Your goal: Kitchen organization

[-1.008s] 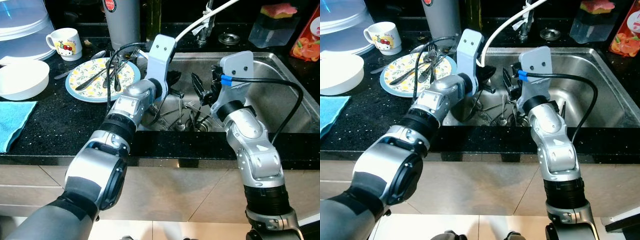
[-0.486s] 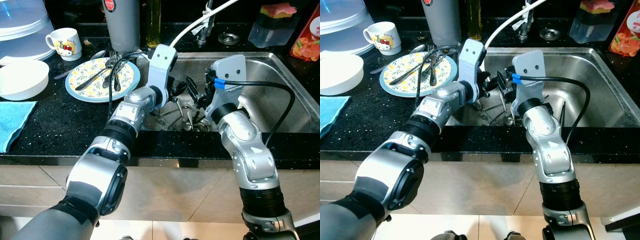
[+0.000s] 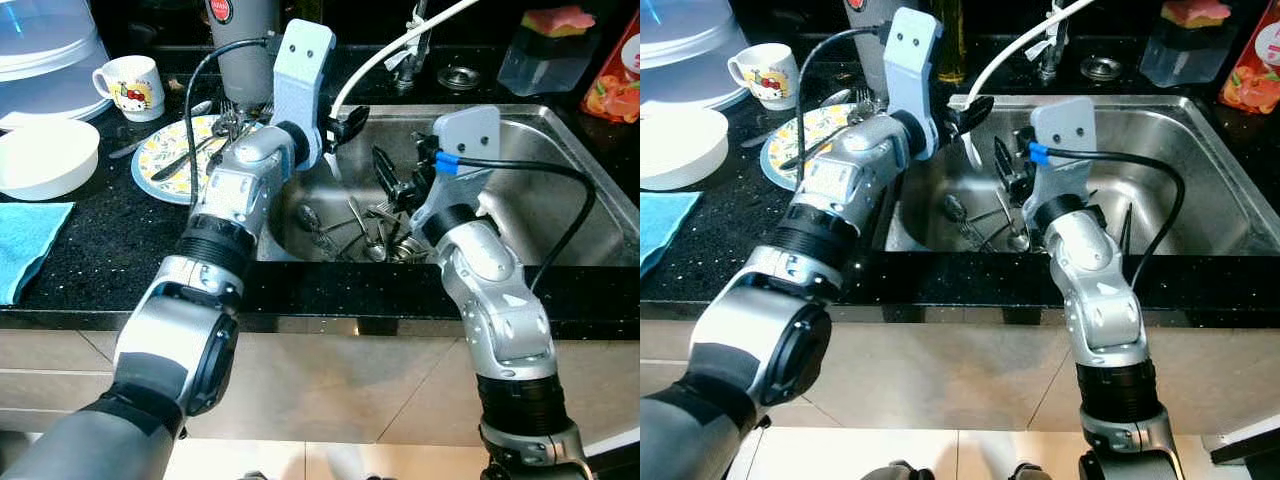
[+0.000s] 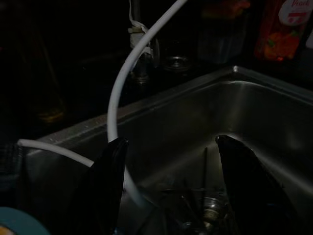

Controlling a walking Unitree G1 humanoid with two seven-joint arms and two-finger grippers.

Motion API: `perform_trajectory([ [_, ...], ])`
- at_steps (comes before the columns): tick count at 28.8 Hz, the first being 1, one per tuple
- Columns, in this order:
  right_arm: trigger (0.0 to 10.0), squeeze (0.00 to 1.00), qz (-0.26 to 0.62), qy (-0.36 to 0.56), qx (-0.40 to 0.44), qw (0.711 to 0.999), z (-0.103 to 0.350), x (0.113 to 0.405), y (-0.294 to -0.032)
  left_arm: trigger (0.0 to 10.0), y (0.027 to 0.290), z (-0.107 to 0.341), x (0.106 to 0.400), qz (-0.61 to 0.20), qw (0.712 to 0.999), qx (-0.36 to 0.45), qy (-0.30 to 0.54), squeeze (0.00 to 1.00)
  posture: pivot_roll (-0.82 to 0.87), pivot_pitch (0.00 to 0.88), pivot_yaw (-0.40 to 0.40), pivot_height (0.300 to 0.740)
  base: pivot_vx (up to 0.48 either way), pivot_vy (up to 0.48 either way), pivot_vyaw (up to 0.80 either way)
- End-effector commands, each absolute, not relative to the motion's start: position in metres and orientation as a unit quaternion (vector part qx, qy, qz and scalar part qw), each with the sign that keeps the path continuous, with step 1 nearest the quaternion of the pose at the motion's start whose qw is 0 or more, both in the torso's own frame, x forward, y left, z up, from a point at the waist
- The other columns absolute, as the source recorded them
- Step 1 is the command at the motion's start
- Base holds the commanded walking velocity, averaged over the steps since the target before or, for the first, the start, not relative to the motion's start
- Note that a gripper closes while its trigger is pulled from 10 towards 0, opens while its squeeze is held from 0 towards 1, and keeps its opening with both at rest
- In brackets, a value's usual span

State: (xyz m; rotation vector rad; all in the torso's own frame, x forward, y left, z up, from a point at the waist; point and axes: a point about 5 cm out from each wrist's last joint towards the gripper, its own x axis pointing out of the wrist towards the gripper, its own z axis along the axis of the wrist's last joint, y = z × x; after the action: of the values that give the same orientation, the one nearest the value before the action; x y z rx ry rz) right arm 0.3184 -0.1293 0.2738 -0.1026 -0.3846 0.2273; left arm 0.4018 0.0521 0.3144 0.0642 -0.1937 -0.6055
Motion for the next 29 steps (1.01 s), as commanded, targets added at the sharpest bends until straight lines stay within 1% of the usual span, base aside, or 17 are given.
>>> perform_trajectory([
  [1,10.0,0.0,0.109,-0.206,-0.04,0.972,0.278,0.315,-0.131,10.0,0.058,0.314,0.403,-0.292,0.951,0.051,-0.087,0.0,0.04,0.087,0.069,0.74,0.0,0.0,0.0],
  [8,10.0,0.0,0.097,-0.212,-0.033,0.972,0.281,0.315,-0.136,10.0,0.063,0.302,0.405,-0.256,0.963,0.048,-0.07,0.0,0.03,0.079,0.06,0.74,0.0,0.0,0.0],
  [13,10.0,0.0,0.095,-0.214,-0.032,0.972,0.284,0.314,-0.137,10.0,0.067,0.293,0.405,-0.205,0.976,0.022,-0.073,0.0,0.01,0.07,0.038,0.74,0.0,0.0,0.0],
  [16,10.0,0.0,0.094,-0.215,-0.031,0.972,0.285,0.315,-0.137,10.0,0.066,0.291,0.405,-0.202,0.977,0.022,-0.068,0.0,0.01,0.069,0.032,0.74,0.0,0.0,0.0],
  [22,10.0,0.0,0.095,-0.207,-0.044,0.973,0.289,0.319,-0.137,10.0,0.064,0.282,0.405,-0.189,0.98,0.051,-0.038,0.0,0.01,0.07,0.016,0.74,0.0,0.0,0.0],
  [26,10.0,0.0,0.092,-0.206,-0.046,0.973,0.29,0.321,-0.138,10.0,0.075,0.276,0.412,-0.134,0.988,0.072,-0.007,0.0,0.01,0.071,0.014,0.74,0.0,0.0,0.0],
  [27,10.0,0.0,0.092,-0.206,-0.046,0.973,0.29,0.321,-0.138,10.0,0.075,0.276,0.412,-0.134,0.988,0.072,-0.007,0.0,0.01,0.071,0.014,0.74,0.0,0.0,0.0],
  [29,10.0,0.0,0.092,-0.206,-0.045,0.973,0.29,0.32,-0.138,10.0,0.083,0.276,0.415,-0.109,0.992,0.071,0.003,0.0,0.01,0.072,0.016,0.74,0.0,0.0,0.0],
])
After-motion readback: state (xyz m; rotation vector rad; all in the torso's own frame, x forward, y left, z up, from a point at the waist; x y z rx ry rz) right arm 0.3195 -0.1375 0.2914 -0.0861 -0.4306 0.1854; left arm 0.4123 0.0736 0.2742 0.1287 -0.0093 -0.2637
